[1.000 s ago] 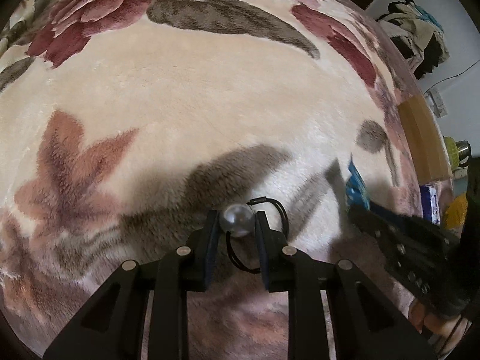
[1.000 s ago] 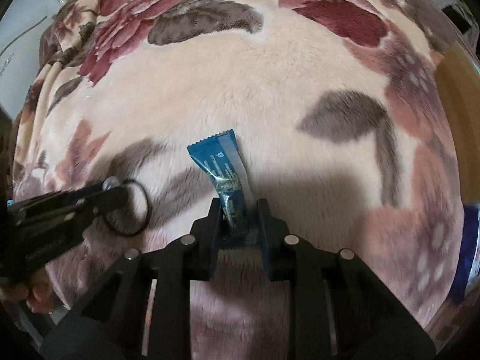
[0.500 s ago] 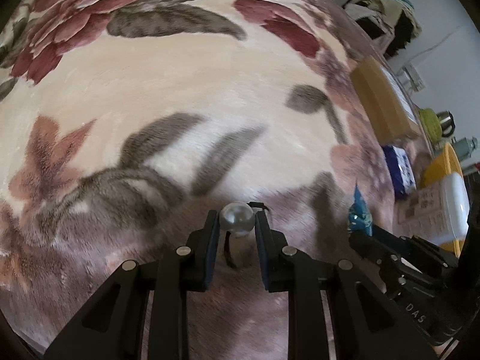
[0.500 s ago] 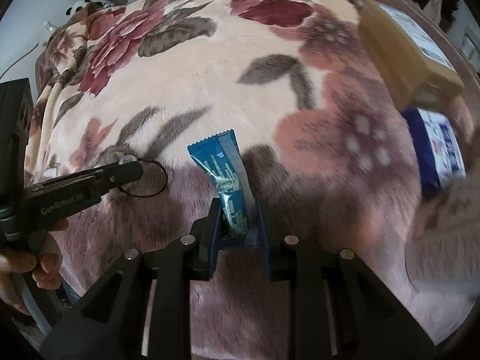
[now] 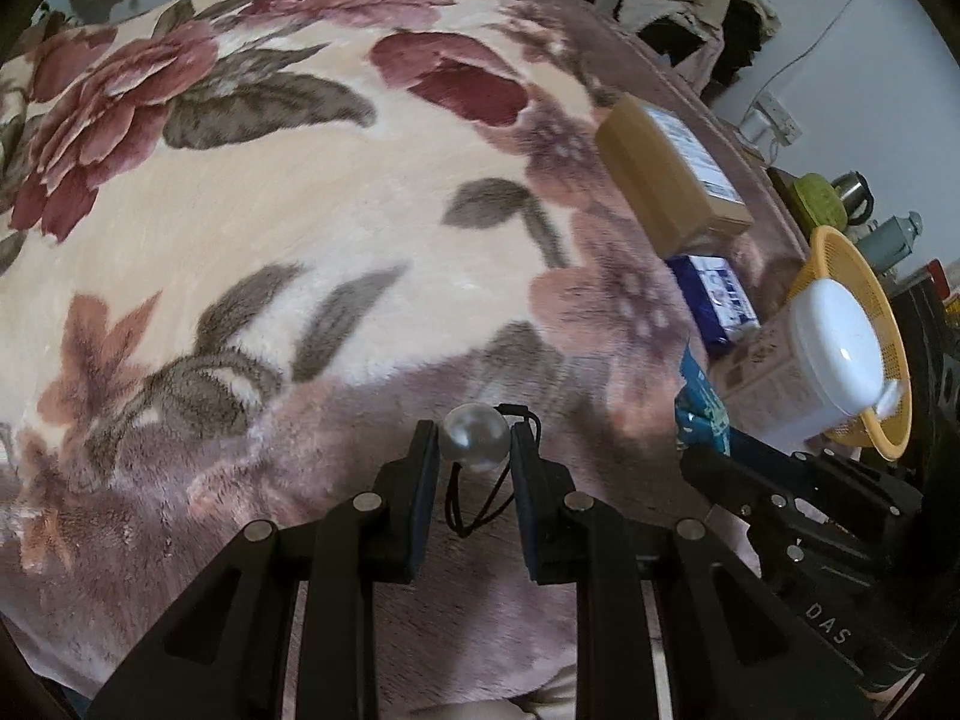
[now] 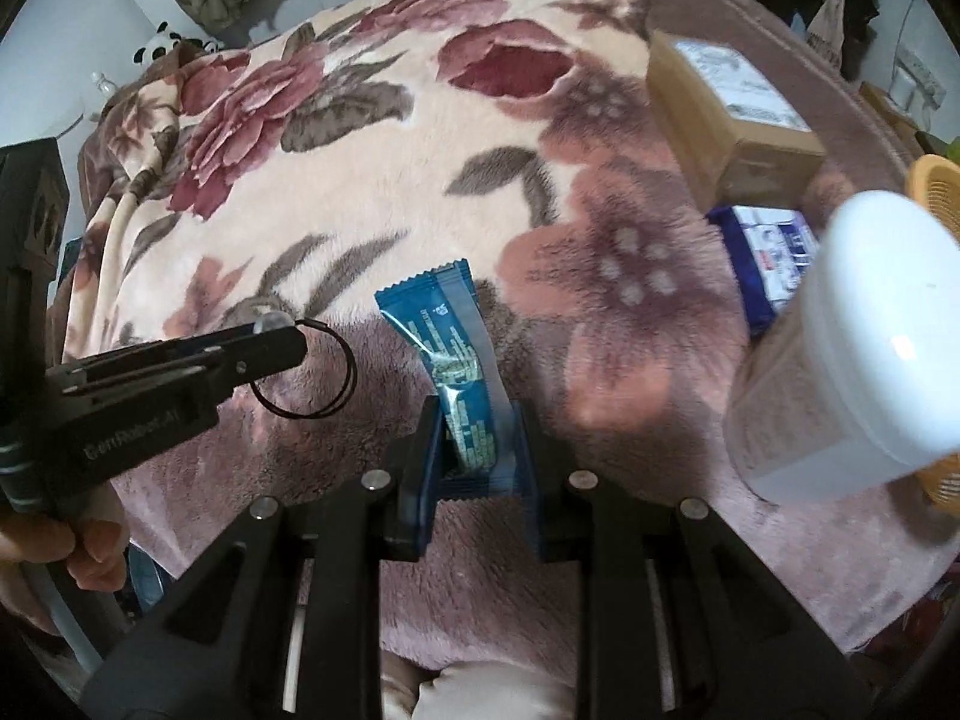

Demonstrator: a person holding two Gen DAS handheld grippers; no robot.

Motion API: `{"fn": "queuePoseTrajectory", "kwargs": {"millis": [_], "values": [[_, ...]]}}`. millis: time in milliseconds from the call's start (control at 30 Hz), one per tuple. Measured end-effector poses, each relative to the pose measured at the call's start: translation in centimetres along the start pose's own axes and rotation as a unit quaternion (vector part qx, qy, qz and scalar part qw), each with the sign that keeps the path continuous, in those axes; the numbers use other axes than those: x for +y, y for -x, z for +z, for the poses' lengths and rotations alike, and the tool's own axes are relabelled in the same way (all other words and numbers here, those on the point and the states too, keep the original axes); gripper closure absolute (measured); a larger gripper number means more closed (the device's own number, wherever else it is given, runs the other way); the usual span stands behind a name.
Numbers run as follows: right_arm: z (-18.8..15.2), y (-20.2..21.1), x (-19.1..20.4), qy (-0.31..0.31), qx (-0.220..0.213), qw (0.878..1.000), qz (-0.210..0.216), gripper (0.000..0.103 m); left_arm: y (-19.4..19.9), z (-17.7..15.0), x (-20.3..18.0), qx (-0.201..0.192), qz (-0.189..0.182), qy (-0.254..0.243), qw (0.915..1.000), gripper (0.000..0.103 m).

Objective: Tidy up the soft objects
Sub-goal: 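Carry the hair tie with the left gripper while the right gripper carries the blue packet to the basket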

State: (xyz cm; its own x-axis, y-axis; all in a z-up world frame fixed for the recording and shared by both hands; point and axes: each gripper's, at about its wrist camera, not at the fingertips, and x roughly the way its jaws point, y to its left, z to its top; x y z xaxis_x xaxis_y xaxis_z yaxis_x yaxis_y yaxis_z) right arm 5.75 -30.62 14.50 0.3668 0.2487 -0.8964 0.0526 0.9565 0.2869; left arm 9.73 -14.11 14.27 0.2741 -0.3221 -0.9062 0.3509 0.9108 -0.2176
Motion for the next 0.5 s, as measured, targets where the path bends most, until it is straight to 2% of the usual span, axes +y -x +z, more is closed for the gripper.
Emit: {"fn": "queuePoseTrajectory", "kwargs": {"millis": [500], "values": [[-0.8,5.2,-2.0,-0.02,-0.034,0.999,0.006,0.08,2.4,-0.4,-5.6,-0.005,-0.004,-0.044,0.999,0.08]]}}
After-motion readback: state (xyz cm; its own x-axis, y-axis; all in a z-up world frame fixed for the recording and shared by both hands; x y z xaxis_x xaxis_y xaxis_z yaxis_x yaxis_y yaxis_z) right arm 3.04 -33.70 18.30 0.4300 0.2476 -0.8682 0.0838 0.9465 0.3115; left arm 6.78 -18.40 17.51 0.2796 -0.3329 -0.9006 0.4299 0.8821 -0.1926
